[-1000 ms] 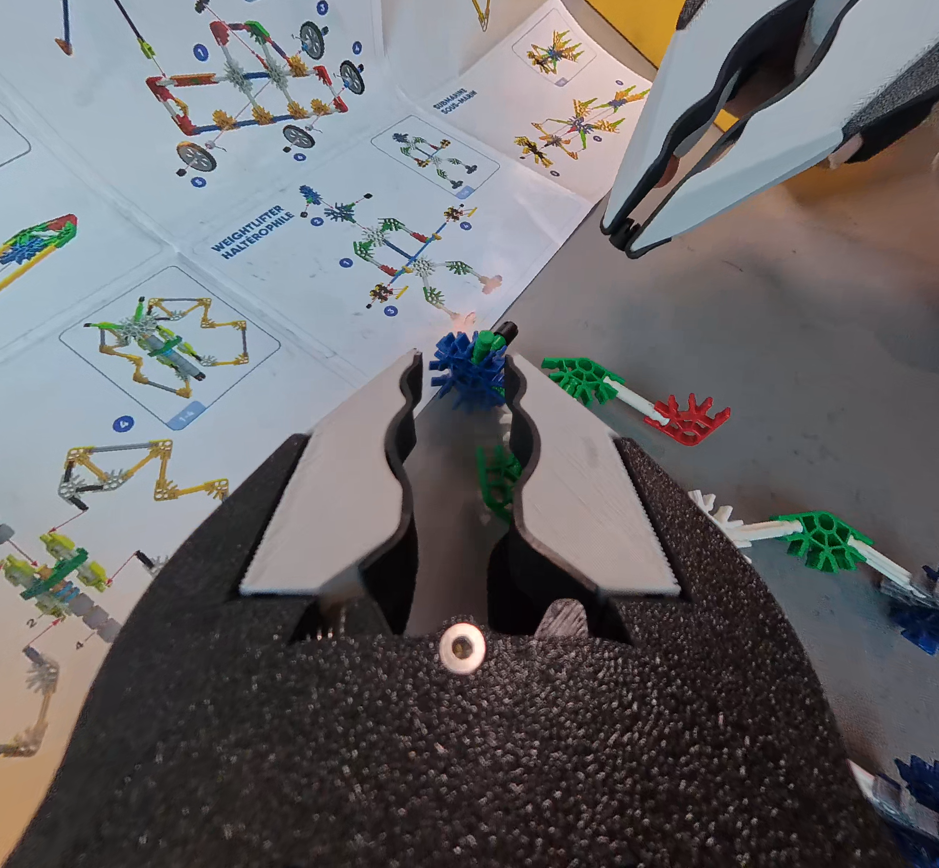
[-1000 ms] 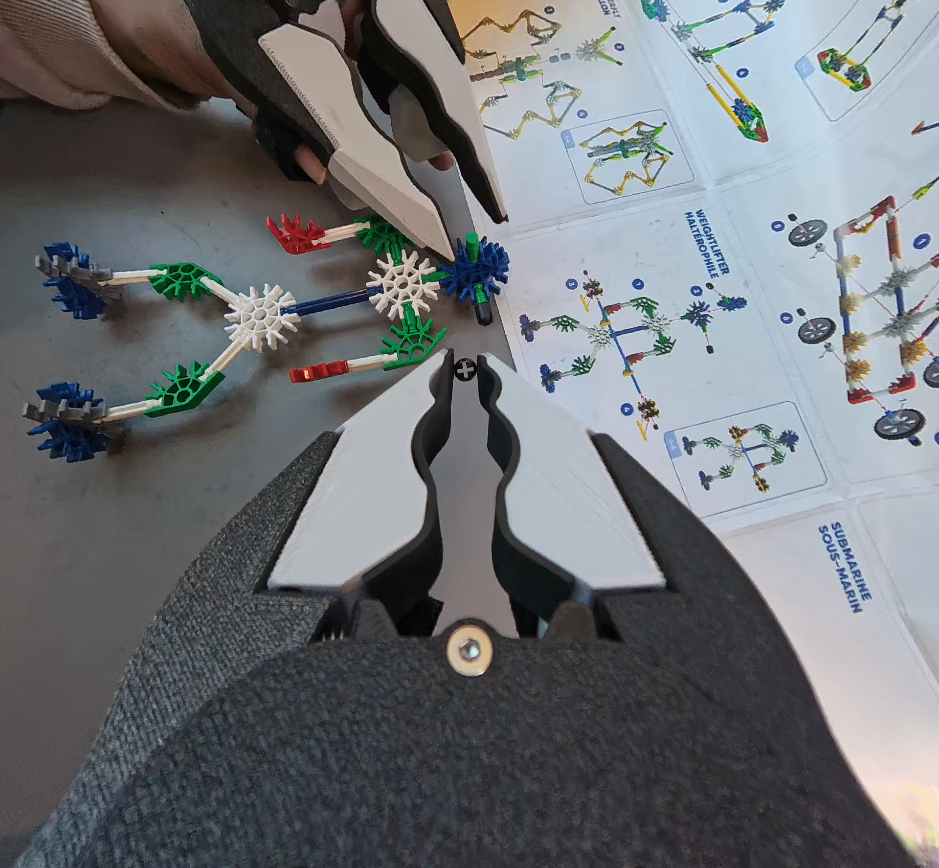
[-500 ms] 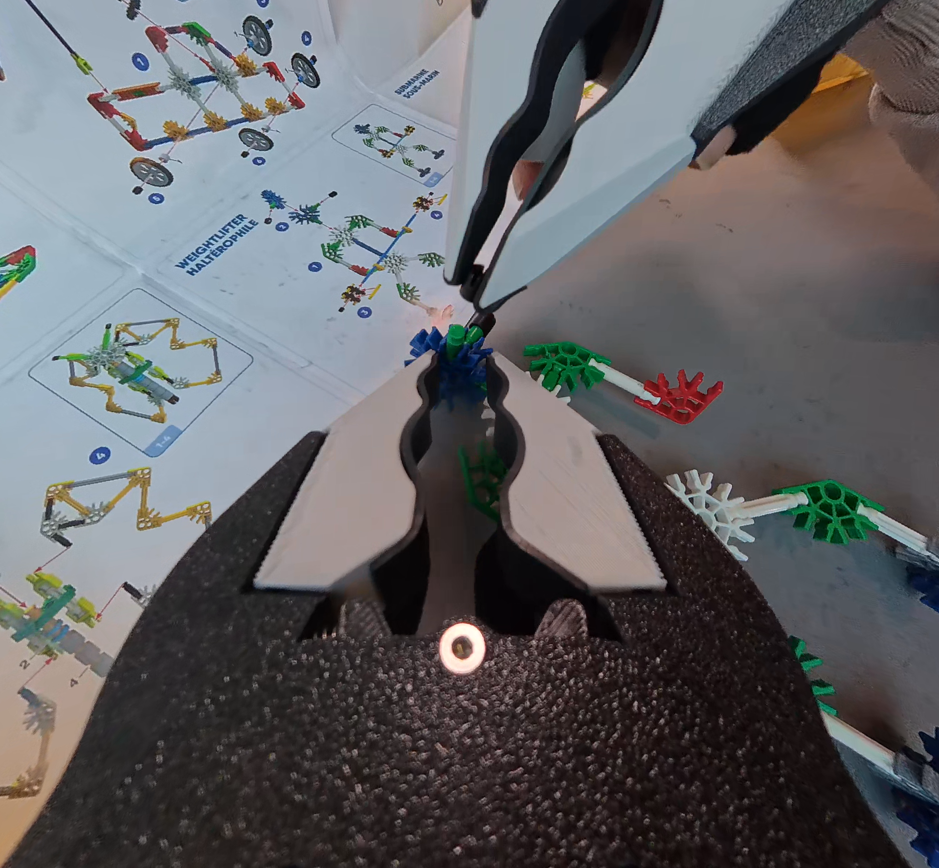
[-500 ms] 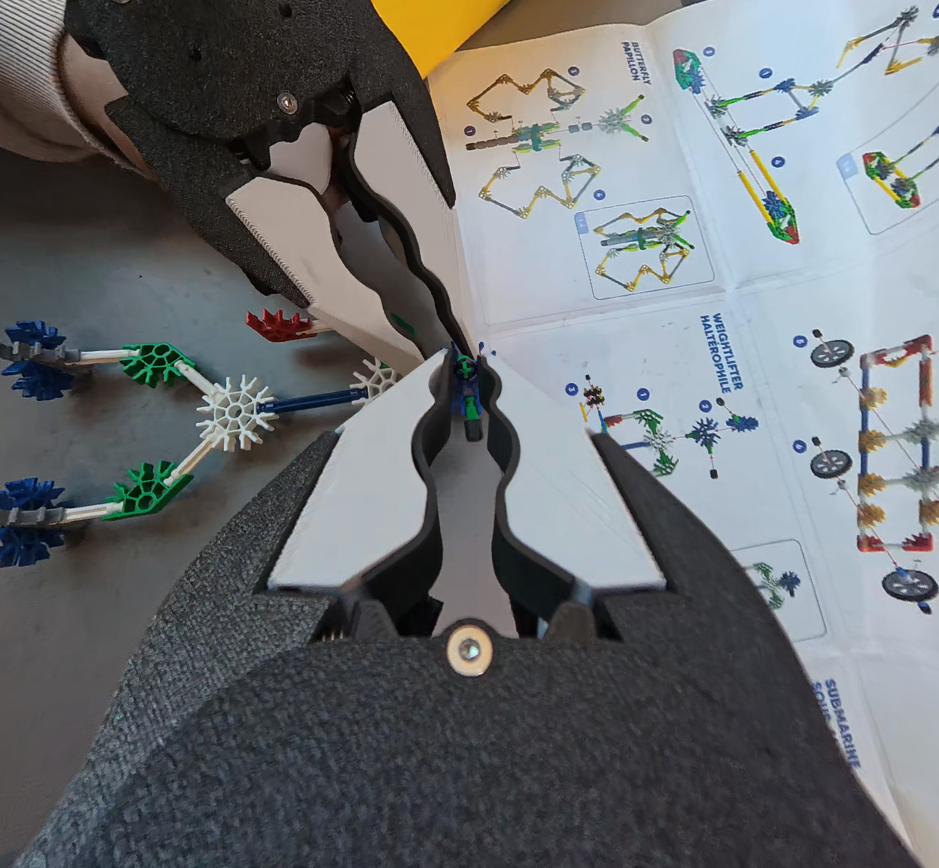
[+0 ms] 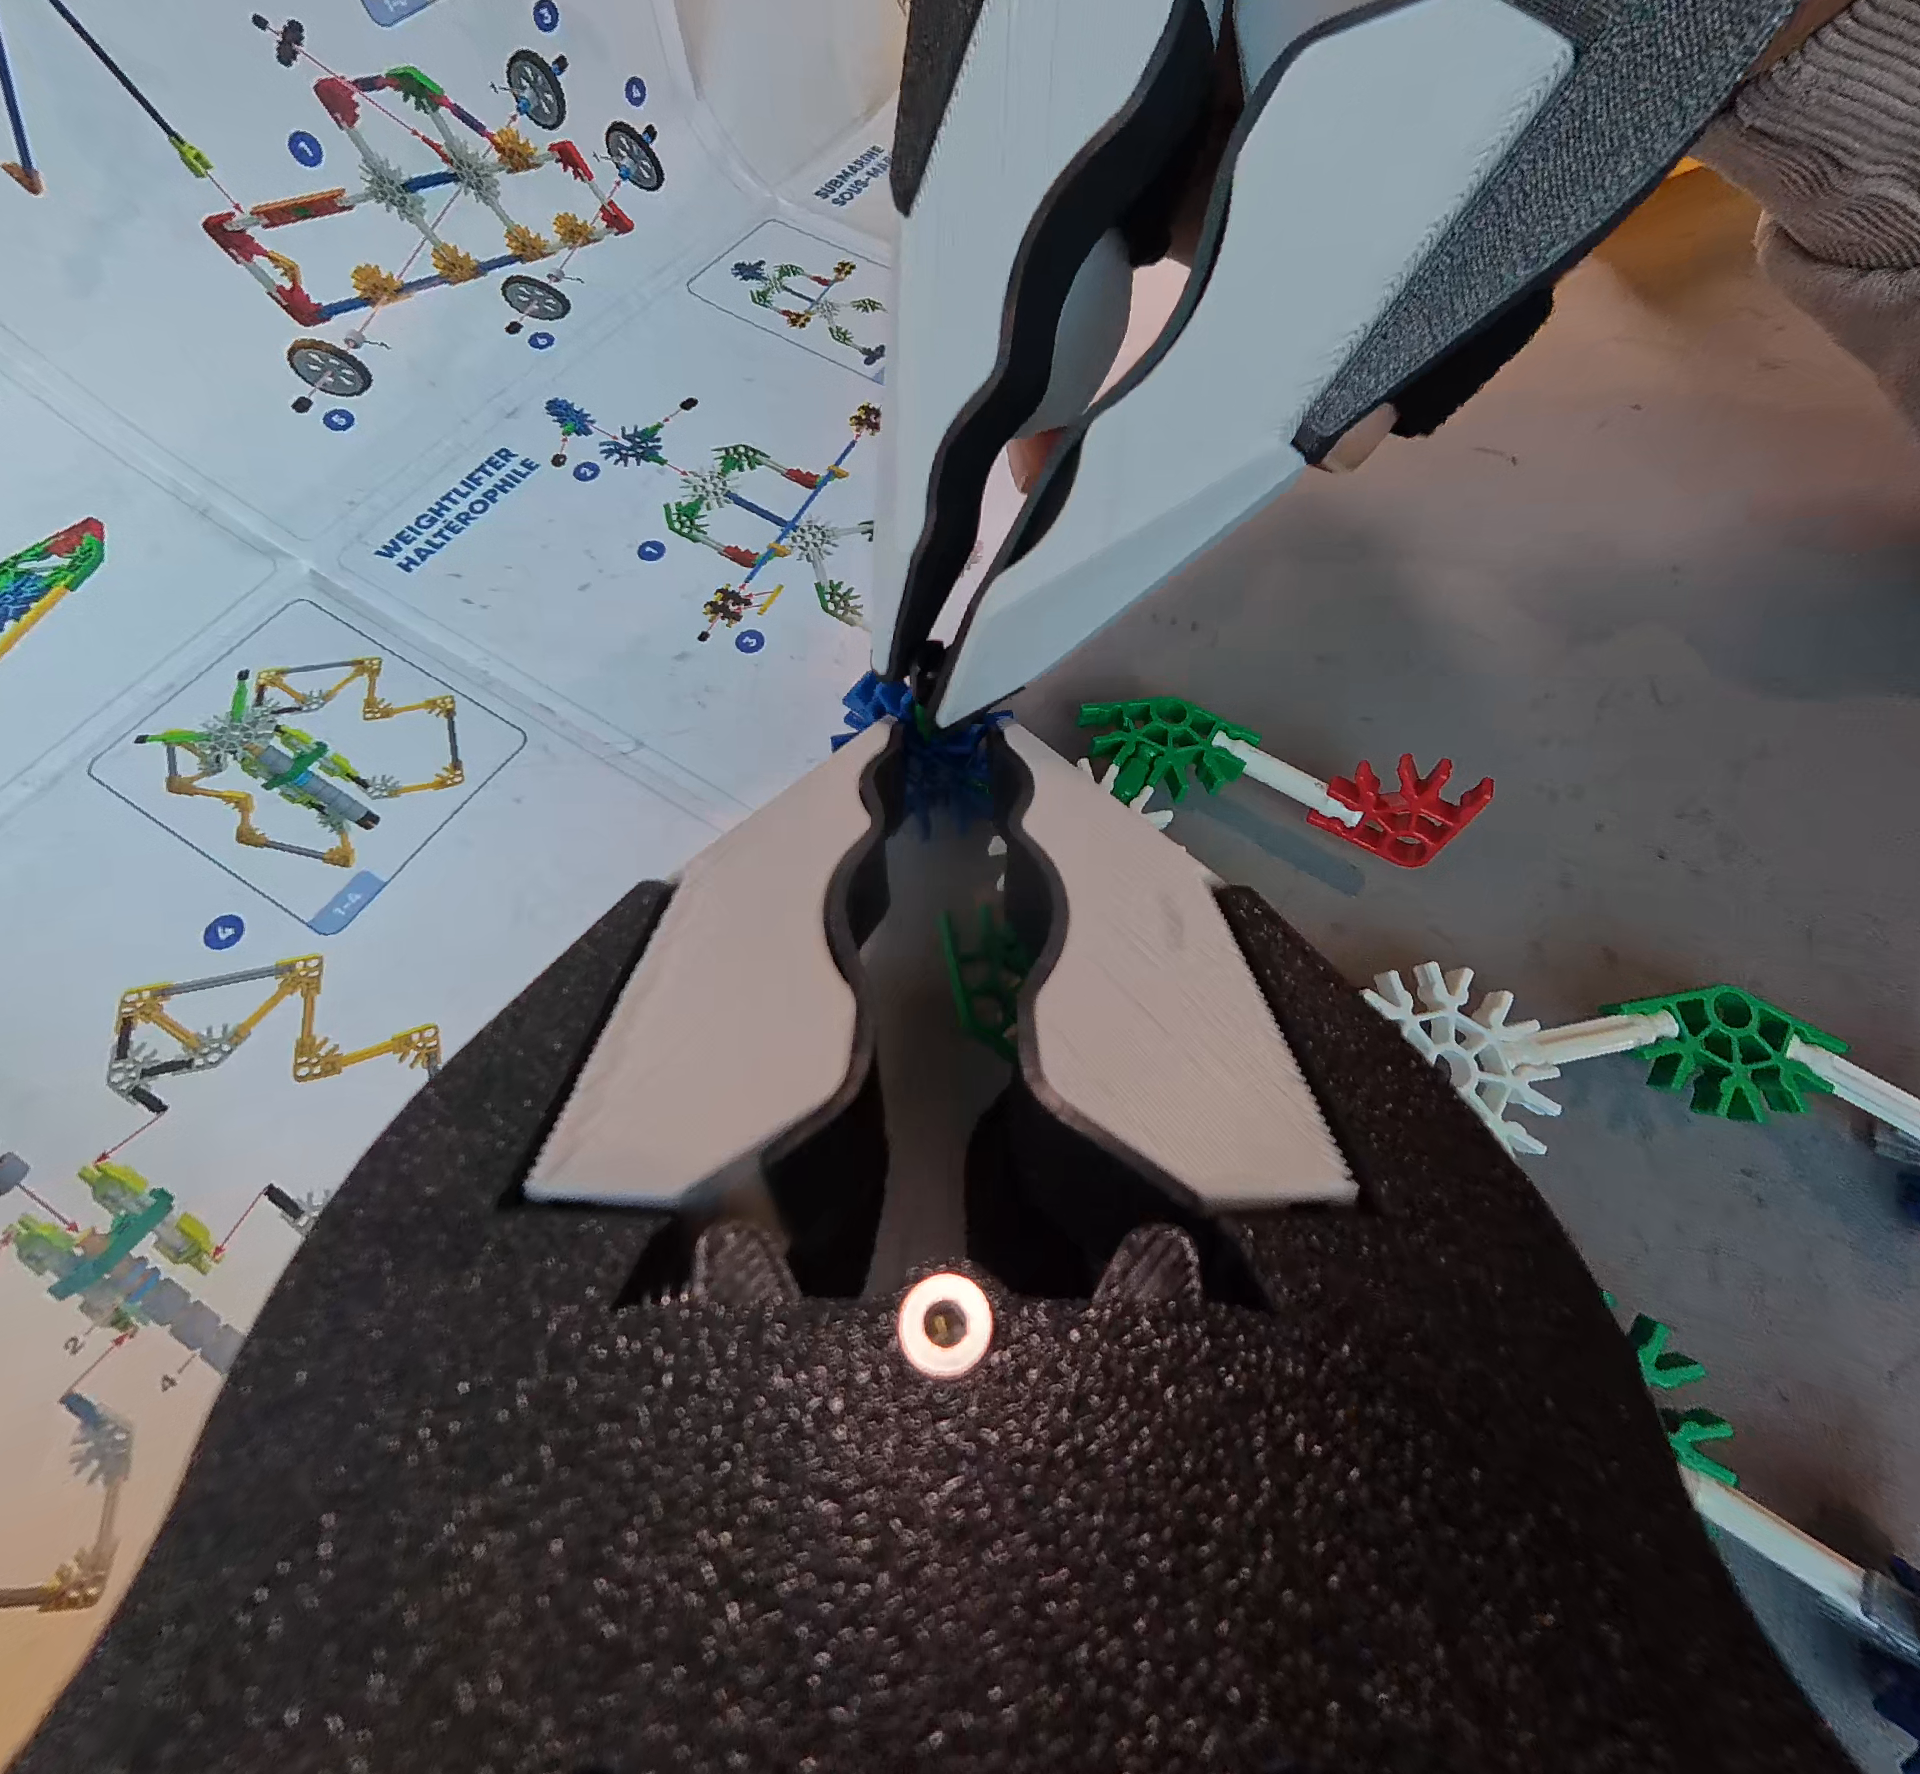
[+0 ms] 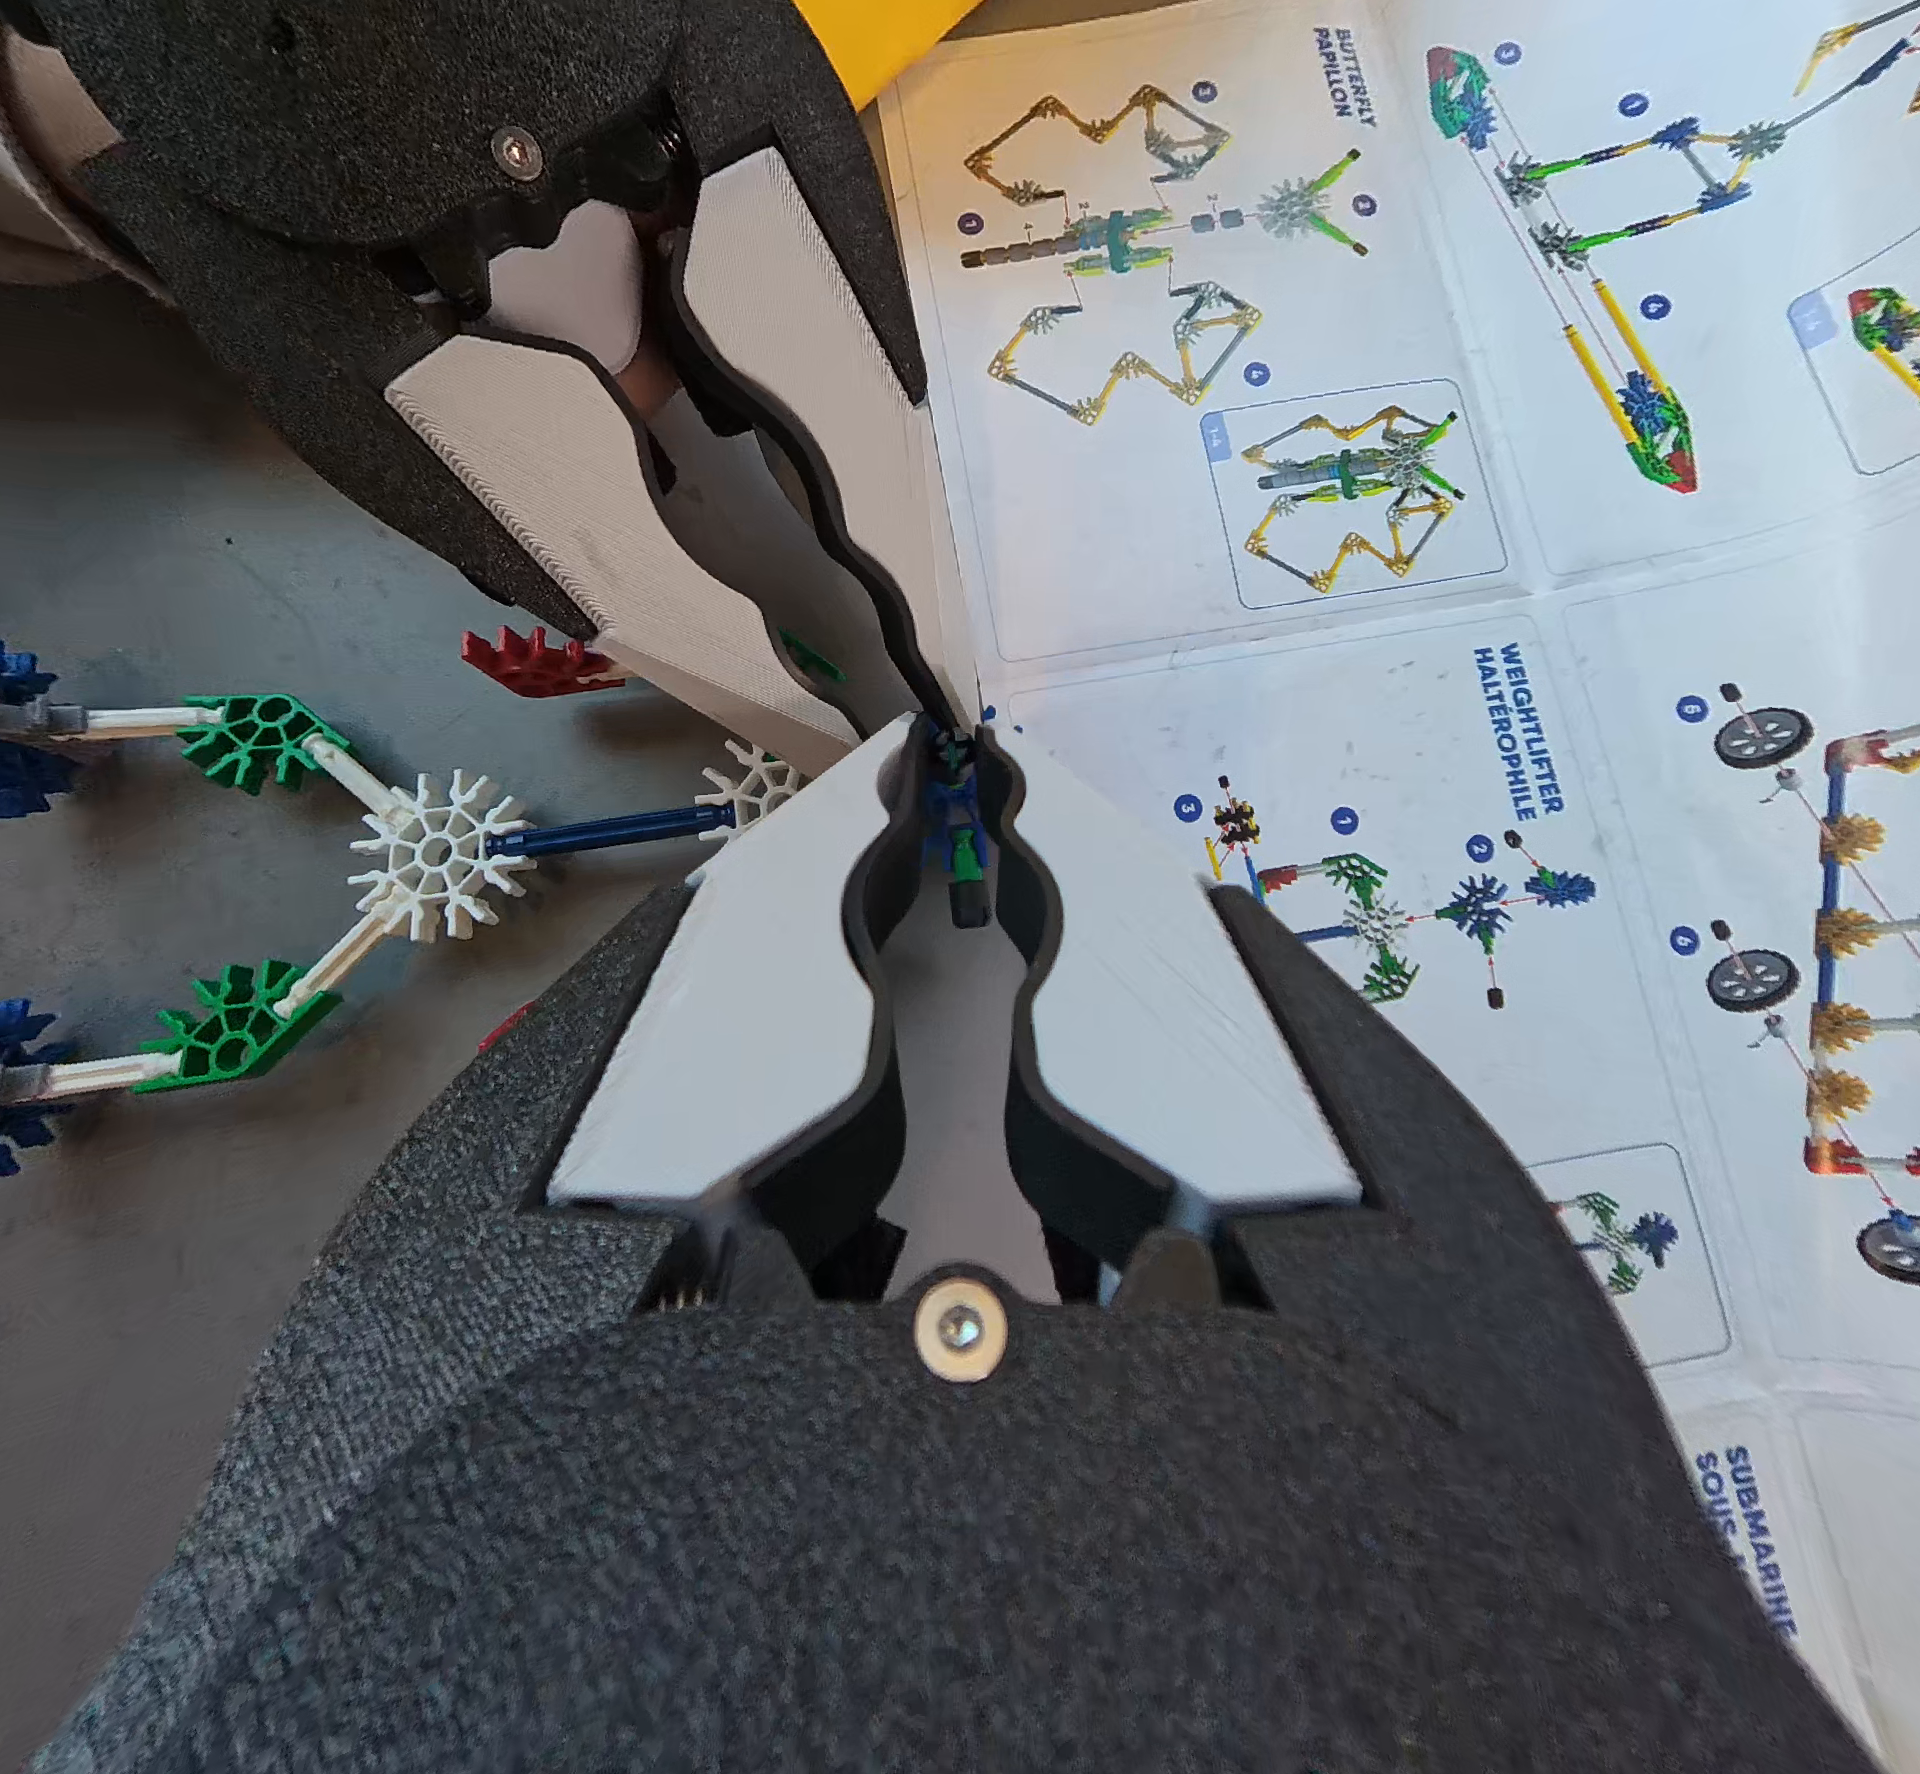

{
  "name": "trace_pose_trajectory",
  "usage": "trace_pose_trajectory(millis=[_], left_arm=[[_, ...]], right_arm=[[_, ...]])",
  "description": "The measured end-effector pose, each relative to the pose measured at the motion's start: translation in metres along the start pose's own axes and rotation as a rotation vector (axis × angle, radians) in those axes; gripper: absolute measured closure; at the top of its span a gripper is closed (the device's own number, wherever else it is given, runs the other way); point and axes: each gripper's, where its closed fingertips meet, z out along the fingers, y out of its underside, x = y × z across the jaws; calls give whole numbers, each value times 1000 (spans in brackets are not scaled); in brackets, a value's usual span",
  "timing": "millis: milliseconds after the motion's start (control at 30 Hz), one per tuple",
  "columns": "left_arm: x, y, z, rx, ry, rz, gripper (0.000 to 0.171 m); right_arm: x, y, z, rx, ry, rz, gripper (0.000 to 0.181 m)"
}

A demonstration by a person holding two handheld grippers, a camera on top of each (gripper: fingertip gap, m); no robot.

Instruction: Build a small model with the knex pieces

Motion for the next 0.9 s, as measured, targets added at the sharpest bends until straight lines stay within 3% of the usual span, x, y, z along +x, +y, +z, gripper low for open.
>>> trace_pose_trajectory(millis=[433, 633, 733, 800, 900], left_arm=[[1, 2, -2, -4, 4, -3, 159], [5, 8, -7, -30, 68, -69, 140], [7, 11, -3, -50, 45, -30, 140], [8, 10, -2, -50, 37, -26, 141], [7, 10, -1, -49, 29, -31, 144]], right_arm=[[-3, 1, 2, -65, 15, 30, 175], [-5, -3, 7, -5, 6, 52, 175], [-6, -2, 6, 24, -3, 67, 174], [-5, -1, 3, 42, -13, 88, 158], [2, -10, -12, 129, -18, 138, 157]])
